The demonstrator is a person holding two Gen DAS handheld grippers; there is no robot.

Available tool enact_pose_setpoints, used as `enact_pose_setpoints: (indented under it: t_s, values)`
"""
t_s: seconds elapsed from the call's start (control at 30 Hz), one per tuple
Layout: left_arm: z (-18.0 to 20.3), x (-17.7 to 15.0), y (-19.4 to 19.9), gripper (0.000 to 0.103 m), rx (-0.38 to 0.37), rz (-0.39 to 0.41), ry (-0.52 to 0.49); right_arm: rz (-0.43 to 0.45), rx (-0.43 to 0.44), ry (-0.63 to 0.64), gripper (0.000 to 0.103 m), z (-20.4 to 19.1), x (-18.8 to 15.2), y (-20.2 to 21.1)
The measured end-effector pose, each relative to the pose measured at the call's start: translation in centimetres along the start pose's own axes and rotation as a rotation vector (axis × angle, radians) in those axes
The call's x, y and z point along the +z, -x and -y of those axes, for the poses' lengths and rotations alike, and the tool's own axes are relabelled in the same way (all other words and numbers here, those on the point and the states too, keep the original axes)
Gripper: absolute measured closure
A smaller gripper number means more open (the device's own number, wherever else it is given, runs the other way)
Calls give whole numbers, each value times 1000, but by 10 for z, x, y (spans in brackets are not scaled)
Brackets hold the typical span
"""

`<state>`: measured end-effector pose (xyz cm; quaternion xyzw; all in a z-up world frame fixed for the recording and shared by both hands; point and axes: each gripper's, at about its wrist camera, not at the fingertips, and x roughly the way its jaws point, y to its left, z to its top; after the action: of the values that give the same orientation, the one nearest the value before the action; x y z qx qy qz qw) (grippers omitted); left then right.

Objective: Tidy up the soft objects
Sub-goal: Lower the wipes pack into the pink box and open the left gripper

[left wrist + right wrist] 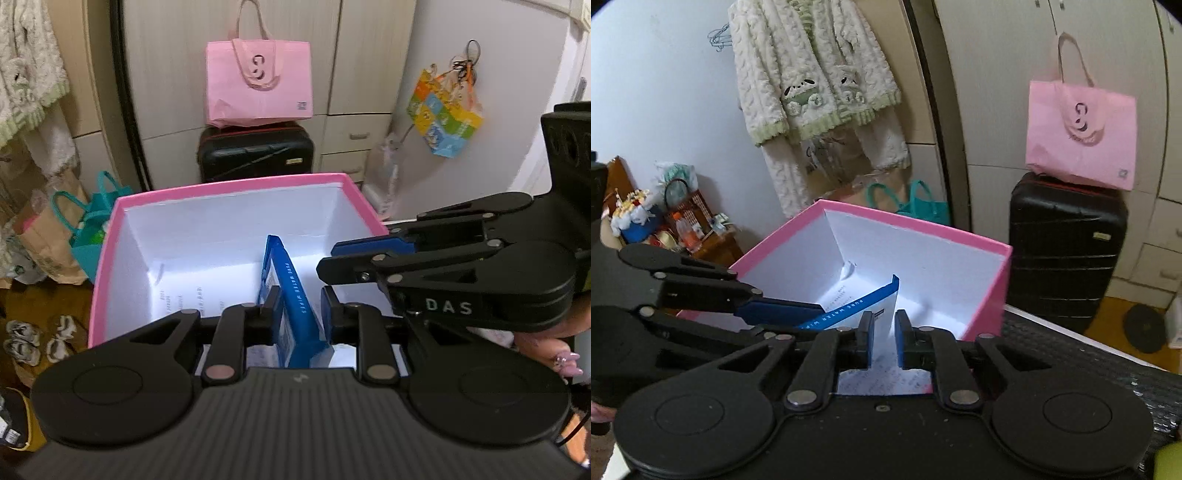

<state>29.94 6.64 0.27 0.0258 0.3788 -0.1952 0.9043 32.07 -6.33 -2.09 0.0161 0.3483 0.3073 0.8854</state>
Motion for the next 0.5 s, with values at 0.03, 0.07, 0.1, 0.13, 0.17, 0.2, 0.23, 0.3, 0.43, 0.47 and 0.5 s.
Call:
enact_pose_setpoints:
  t_s: [0.03,0.07,0.1,0.13,0.17,0.2,0.23,0.3,0.43,0.47,0.5]
  values:
    - [2,-1,2,81,-17,-4,-2,-5,-5,2,83,-1,-1,5]
    - [3,-3,5,76,-37,-7,3,-9,-15,12,82,-3,-3,12]
    - [5,-5,11,69,-61,1,7,-15,-36,21,81,-5,-4,16]
    - [8,-5,14,67,-72,11,3,-21,-64,31,81,-7,-6,21]
    - [12,-7,19,62,-73,21,-3,-12,-70,41,81,-10,-8,29]
    - [16,-8,25,60,-71,36,-11,-7,-73,42,81,-11,-10,35]
    - [19,-10,31,60,-60,46,-20,-5,-75,40,80,-13,-12,42]
    - [23,-12,41,58,-36,57,-29,7,-84,50,79,-20,-16,56]
    - [28,-20,62,56,-13,54,-42,24,-103,96,78,-35,-26,85]
    - [31,-21,67,55,-8,55,-50,23,-100,102,78,-40,-28,92]
    - [34,-24,73,54,-1,57,-62,24,-98,107,77,-43,-30,98]
